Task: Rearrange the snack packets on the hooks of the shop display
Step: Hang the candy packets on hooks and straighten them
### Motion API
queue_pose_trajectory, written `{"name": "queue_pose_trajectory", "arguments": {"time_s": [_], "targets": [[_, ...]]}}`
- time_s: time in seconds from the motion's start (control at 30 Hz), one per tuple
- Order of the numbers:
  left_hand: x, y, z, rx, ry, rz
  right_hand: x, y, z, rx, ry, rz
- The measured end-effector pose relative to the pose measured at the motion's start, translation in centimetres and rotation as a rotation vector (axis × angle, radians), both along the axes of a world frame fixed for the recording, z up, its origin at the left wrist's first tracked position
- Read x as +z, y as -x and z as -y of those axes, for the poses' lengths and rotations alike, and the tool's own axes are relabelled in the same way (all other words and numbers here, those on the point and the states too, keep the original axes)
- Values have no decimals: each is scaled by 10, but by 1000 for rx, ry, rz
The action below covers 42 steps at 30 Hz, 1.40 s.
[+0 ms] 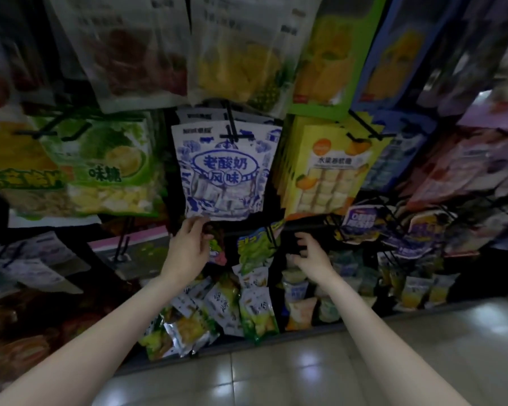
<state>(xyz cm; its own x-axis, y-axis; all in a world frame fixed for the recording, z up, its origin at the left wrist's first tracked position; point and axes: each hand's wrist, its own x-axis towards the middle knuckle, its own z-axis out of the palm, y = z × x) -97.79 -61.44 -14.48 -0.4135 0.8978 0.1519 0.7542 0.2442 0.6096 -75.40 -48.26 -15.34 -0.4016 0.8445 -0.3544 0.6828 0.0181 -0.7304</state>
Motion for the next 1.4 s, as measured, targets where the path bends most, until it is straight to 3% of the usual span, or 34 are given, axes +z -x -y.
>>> {"name": "queue_pose_trajectory", "arguments": {"time_s": [0.27,0.5,0.63,0.83,0.93,1.07,1.2,1.4], "targets": [[19,-29,-23,-163,-7,77,20,-48,-13,-258,-67,-146],[34,-90,-61,-269,-89,29,24,-128,-26,-372,-95,-90],[28,-128,-88,-375,-126,-102,17,-173,-49,-432,-72,-80],[17,-206,-150,-425,-116,-98,12,-227,-127,-259,-205,67],[-2,-249,-191,-349,-61,-55,3,-252,-183,-60,-259,139],[-27,-296,-243,-169,71,2,-27,-276,-251,130,-175,138],[-56,-318,-290,-96,192,-122,-67,-276,-298,258,-147,66],[-110,-316,-366,34,149,-279,-136,-241,-347,225,-385,-1]]}}
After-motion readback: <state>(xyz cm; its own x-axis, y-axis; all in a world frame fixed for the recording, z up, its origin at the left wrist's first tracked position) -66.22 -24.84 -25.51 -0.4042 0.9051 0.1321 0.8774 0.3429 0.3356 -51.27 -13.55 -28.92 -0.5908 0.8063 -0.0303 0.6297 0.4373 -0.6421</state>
